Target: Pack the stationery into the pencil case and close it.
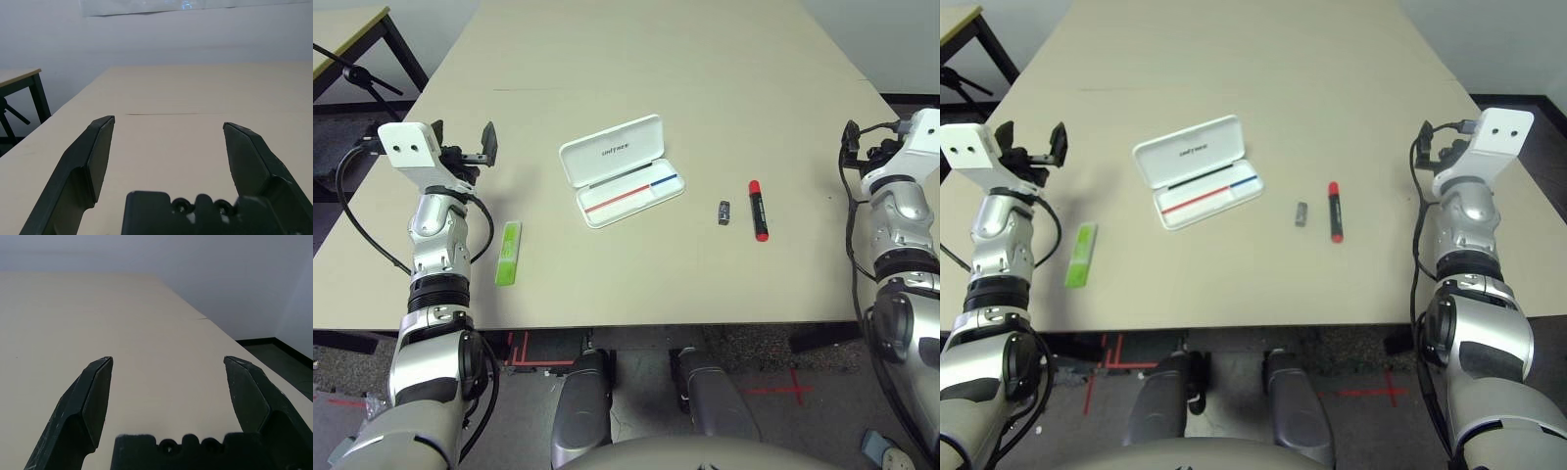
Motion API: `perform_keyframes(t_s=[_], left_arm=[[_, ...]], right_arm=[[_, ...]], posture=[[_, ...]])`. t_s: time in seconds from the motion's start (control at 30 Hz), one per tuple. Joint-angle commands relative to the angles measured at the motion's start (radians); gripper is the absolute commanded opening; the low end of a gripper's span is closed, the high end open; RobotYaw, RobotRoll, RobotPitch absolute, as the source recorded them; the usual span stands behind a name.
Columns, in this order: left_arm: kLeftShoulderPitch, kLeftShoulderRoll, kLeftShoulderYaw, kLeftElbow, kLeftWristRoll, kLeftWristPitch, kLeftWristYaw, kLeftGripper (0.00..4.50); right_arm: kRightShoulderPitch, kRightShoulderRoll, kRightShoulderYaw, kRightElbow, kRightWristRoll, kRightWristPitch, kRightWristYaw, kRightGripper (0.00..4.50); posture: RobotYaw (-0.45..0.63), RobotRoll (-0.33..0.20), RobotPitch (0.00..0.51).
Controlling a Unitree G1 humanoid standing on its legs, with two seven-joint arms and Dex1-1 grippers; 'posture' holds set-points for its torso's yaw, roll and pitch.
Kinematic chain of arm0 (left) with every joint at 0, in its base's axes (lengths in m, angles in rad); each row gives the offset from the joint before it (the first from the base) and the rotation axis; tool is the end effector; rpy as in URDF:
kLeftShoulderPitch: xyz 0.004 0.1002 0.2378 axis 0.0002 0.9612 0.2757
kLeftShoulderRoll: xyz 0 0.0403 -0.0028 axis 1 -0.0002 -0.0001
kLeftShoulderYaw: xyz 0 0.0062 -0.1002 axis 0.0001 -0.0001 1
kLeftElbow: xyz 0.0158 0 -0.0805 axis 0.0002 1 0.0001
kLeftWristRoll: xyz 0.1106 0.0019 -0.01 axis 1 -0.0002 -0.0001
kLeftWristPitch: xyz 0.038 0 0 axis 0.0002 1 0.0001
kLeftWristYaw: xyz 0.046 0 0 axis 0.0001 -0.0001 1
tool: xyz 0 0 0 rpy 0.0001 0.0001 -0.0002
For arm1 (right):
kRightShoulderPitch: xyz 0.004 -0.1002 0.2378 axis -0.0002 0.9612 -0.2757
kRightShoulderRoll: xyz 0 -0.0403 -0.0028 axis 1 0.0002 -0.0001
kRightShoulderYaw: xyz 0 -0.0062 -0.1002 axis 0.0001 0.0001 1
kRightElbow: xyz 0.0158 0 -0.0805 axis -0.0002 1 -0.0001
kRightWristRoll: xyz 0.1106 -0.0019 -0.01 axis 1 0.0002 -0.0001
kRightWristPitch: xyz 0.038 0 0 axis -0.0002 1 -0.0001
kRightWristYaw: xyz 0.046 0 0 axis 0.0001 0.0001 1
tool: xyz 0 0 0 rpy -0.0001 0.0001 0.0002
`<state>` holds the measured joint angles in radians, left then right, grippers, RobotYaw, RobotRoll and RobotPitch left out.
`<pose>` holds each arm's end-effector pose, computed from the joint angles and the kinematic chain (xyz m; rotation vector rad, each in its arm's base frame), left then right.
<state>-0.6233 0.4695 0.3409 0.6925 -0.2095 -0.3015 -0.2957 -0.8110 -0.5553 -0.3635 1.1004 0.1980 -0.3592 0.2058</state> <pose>0.3032 0.2954 0.1371 0.1187 -0.3400 0.0848 0.3159 -0.3177 0.1341 -0.0506 -0.2214 -0.2735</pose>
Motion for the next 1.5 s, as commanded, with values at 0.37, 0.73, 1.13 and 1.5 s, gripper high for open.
perform_keyframes(t_s=[0.37, 0.73, 1.13, 1.5], left_arm=[[0.025, -0.004, 0.000, -0.041, -0.013, 0.020, -0.008, 4.49], [0.122, 0.040, 0.002, -0.261, -0.097, 0.170, -0.124, 4.49], [0.261, 0.123, -0.123, -0.659, -0.182, 0.460, -0.375, 4.49], [0.296, 0.148, -0.303, -0.842, -0.177, 0.664, -0.493, 4.49]], right_arm=[[0.011, -0.008, 0.001, -0.029, 0.010, 0.022, 0.050, 4.50], [0.052, -0.020, 0.098, -0.217, 0.018, 0.183, 0.403, 4.50], [0.147, -0.045, 0.261, -0.516, 0.032, 0.405, 0.778, 4.50], [0.175, -0.051, 0.331, -0.585, 0.011, 0.471, 0.896, 4.50]], posture=[[-0.08, 0.000, 0.171], [-0.07, 0.000, 0.151], [-0.02, 0.000, 0.137], [-0.01, 0.000, 0.127]])
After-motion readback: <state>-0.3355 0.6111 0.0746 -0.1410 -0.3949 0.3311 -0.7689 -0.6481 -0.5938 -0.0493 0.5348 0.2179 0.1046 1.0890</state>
